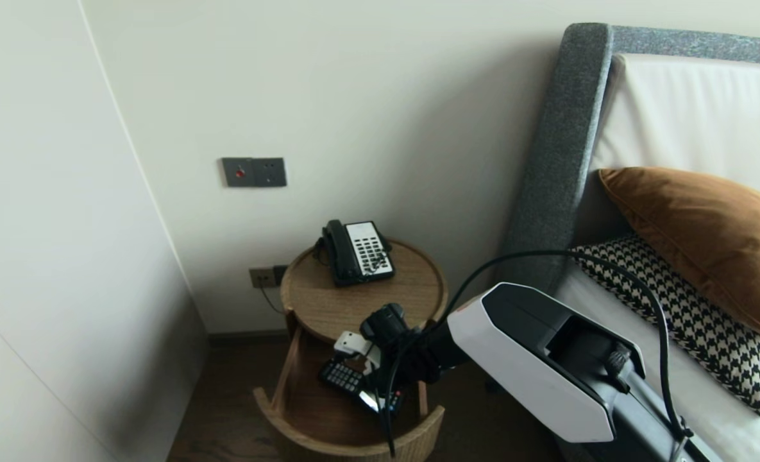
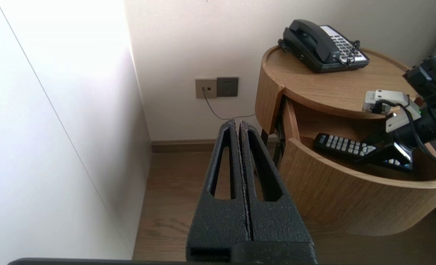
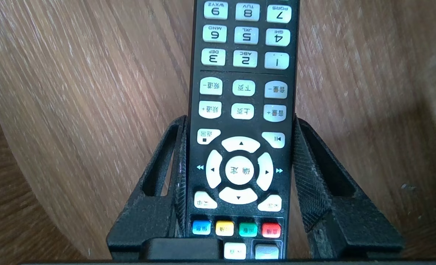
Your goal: Put the remote controls on the table in the drawer one by one
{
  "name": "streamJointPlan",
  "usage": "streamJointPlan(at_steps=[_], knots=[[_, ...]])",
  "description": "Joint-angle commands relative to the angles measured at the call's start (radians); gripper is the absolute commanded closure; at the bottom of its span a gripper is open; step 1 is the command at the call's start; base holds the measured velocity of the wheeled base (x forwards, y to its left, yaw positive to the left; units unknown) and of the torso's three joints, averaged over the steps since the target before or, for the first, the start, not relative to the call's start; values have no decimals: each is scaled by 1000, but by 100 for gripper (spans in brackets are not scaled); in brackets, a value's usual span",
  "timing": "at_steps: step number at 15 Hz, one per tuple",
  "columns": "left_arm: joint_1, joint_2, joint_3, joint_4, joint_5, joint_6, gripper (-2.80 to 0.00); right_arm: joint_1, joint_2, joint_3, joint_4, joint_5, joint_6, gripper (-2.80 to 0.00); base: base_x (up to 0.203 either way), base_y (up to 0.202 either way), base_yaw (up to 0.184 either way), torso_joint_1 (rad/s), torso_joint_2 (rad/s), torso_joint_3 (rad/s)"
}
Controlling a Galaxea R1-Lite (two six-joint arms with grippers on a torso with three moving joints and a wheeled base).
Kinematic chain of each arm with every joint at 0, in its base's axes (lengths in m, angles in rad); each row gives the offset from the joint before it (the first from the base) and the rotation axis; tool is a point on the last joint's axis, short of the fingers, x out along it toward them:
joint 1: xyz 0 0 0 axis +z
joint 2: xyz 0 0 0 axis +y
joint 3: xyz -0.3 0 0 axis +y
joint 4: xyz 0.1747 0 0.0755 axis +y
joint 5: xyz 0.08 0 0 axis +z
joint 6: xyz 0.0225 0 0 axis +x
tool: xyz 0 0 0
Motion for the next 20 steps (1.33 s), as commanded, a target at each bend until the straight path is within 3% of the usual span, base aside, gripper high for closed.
streamJointPlan(at_steps=[1, 9, 10, 20], knots=[[0, 0, -1, 0, 0, 0, 0, 0, -4, -4, 0, 1, -2, 0, 0, 0, 0, 0, 0, 0], [0, -1, -1, 0, 0, 0, 0, 0, 13, -12, 2, -5, -5, 0, 0, 0, 0, 0, 0, 0], [0, 0, 0, 0, 0, 0, 0, 0, 13, -13, 2, -5, -5, -280, 0, 0, 0, 0, 0, 0], [0, 0, 1, 0, 0, 0, 0, 5, -74, 28, 3, -2, 12, -280, 0, 0, 0, 0, 0, 0]])
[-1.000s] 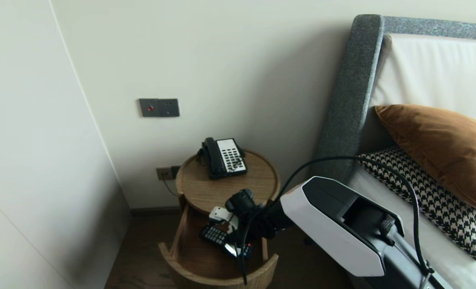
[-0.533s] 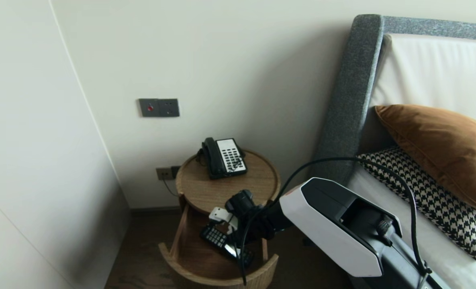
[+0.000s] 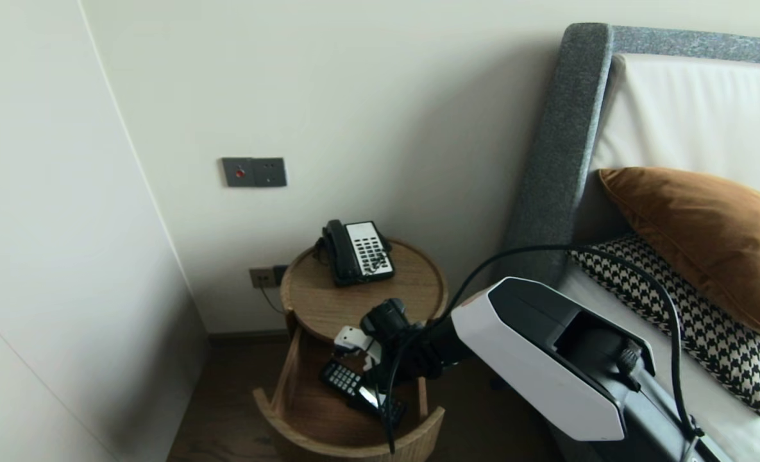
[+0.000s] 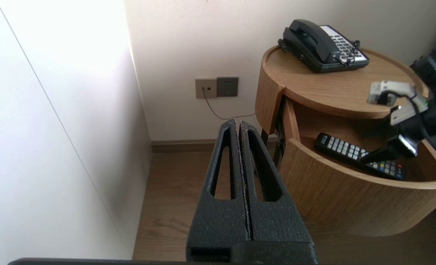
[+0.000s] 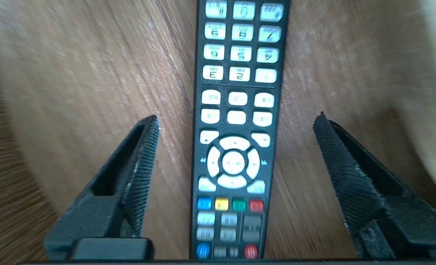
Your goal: Put the remote controls on the table in the drawer one by one
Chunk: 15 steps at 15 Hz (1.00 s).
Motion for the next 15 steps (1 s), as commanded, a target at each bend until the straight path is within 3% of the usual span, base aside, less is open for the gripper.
streamJointPlan(at_steps=[1, 12, 15], knots=[[0, 0, 0, 0, 0, 0, 0, 5, -64, 30, -1, 1, 4, -280, 0, 0, 0, 0, 0, 0], [1, 0, 0, -1, 0, 0, 0, 31, -479, 364, -8, -33, 86, -280, 0, 0, 0, 0, 0, 0], [0, 0, 0, 0, 0, 0, 0, 22, -621, 443, -7, -43, 139, -280, 0, 0, 0, 0, 0, 0]])
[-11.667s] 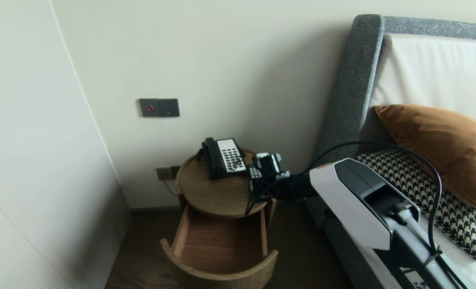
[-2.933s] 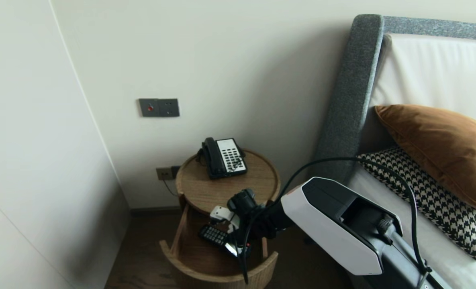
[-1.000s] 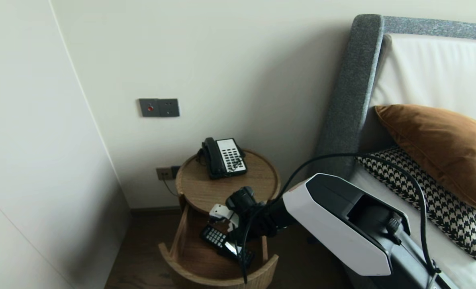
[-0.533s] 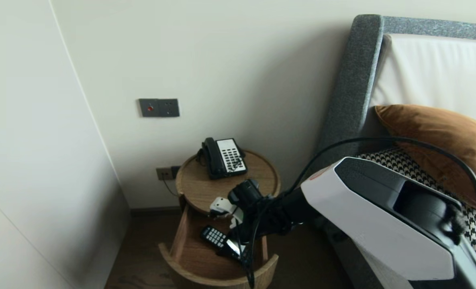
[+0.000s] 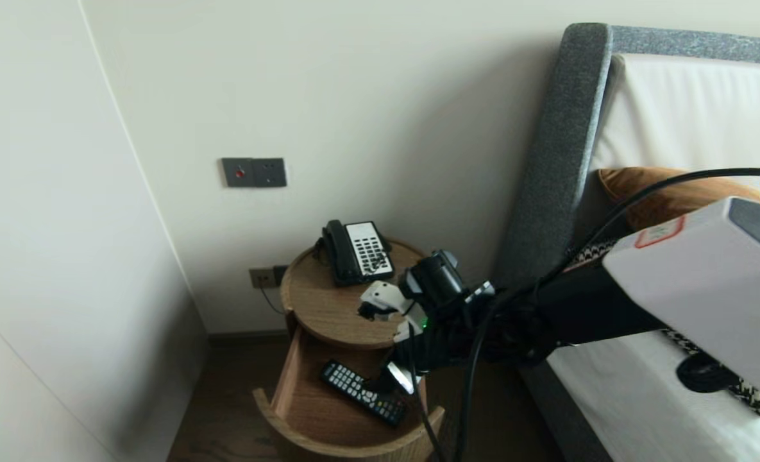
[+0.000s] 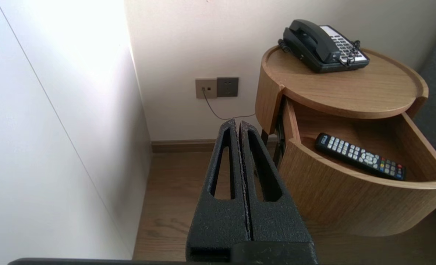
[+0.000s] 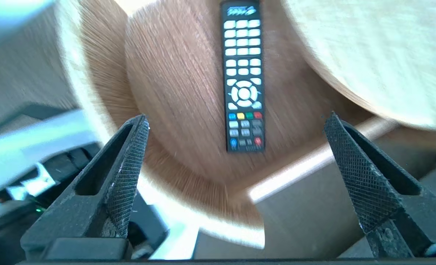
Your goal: Put the remote controls on the table in the drawer one by one, then close the nightstand drawer
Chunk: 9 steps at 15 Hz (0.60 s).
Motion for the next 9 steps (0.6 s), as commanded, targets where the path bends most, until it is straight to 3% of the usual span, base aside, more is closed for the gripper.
streamJointPlan(at_steps=[1, 6, 7, 9], knots=[[0, 0, 1, 0, 0, 0, 0, -3, -135, 49, -1, -3, 23, -280, 0, 0, 0, 0, 0, 0], [0, 0, 1, 0, 0, 0, 0, -70, -421, 222, 2, -30, 115, -280, 0, 0, 0, 0, 0, 0], [0, 0, 0, -1, 0, 0, 0, -94, -477, 262, 3, -45, 121, 0, 0, 0, 0, 0, 0, 0], [0, -1, 0, 0, 0, 0, 0, -154, -578, 327, 4, -73, 127, 0, 0, 0, 0, 0, 0, 0]])
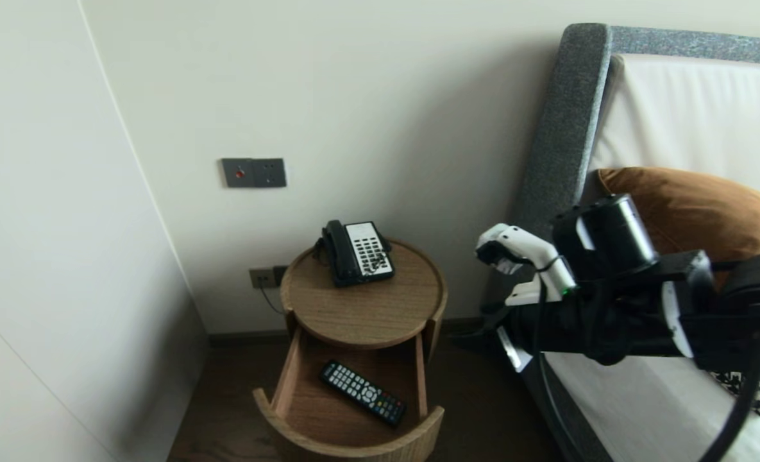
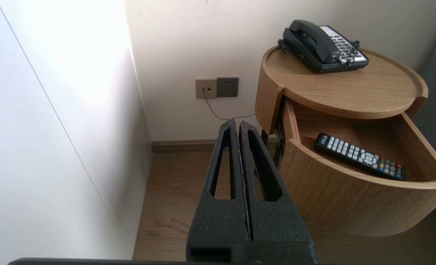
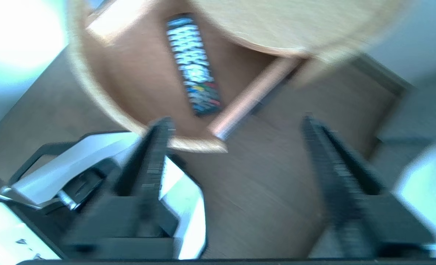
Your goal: Close the nightstand drawer
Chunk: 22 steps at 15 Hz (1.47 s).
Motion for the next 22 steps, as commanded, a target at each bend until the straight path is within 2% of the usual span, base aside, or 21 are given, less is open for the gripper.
streamJointPlan(at_steps=[1, 6, 11, 15, 18, 22], knots=[[0, -1, 0, 0, 0, 0, 0, -56, -136, 55, 2, -8, 1, 0, 0, 0, 0, 0, 0, 0], [0, 0, 1, 0, 0, 0, 0, -243, -341, 190, 69, -17, 21, 0, 0, 0, 0, 0, 0, 0], [0, -1, 0, -1, 0, 0, 0, -502, -500, 299, 153, 3, 71, 0, 0, 0, 0, 0, 0, 0], [0, -1, 0, 0, 0, 0, 0, -540, -634, 398, 155, 18, 76, 0, 0, 0, 0, 0, 0, 0], [0, 0, 1, 0, 0, 0, 0, -618, -682, 444, 155, 27, 78, 0, 0, 0, 0, 0, 0, 0], [0, 0, 0, 0, 0, 0, 0, -665, -761, 491, 155, 49, 79, 0, 0, 0, 0, 0, 0, 0]])
